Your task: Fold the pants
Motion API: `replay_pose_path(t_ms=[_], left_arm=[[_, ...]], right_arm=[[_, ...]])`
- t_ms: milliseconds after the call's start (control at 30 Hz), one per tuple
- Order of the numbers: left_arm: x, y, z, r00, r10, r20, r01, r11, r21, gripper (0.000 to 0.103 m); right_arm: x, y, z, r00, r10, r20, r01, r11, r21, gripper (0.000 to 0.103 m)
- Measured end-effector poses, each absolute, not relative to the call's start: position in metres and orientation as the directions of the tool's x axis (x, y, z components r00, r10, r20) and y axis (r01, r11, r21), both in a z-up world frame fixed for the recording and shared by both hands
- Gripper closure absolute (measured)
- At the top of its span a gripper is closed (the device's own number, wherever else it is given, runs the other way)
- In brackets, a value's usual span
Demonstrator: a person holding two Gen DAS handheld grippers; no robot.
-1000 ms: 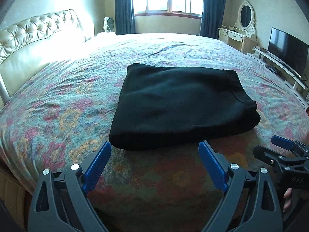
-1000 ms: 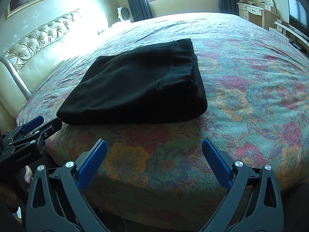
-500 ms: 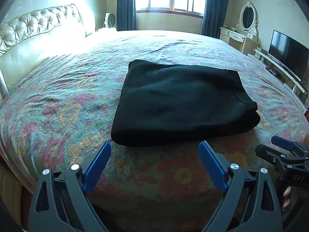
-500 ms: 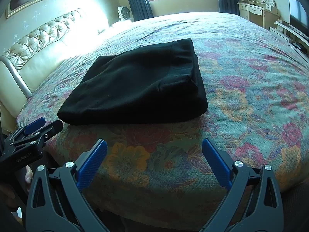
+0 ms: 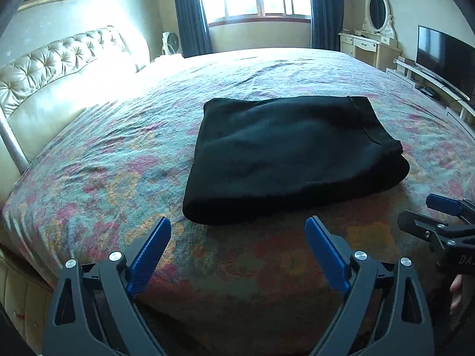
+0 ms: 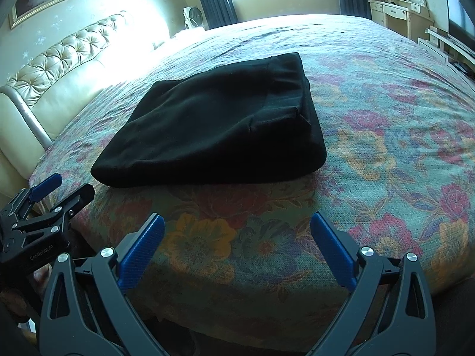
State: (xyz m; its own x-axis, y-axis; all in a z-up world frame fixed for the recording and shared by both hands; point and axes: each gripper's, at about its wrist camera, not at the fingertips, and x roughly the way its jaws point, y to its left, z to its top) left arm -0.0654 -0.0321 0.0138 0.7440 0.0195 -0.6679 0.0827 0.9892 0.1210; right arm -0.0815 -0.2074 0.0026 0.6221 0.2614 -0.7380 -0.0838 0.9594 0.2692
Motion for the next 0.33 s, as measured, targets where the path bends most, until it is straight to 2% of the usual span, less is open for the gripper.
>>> replay_pose_path(t_ms=[67,233,333], left_arm=[[-0.066,-0.032,0.017,0.752,-0.005,-0.659,0.100,0.989,0.106,0.012],[-0.063,-0.021,0.020,0.735,-0.088,-0.672,0.103,0.995,-0.018,0.012],[-0.060,-0.021,0.017,0.714,-0.093,-0.693,0.103,0.994,-0.028,0.012]], right_arm=[[-0.082,-0.208,0.002,0.622,0.261,-0.738,-0.081,0.959,0.272,0.004],[-0.081,-0.211,0.003,0.625,0.259,-0.736,-0.073,0.959,0.275,0.004],[-0.081,-0.213,0.003,0.624,0.258,-0.737,-0.070,0.958,0.276,0.004]])
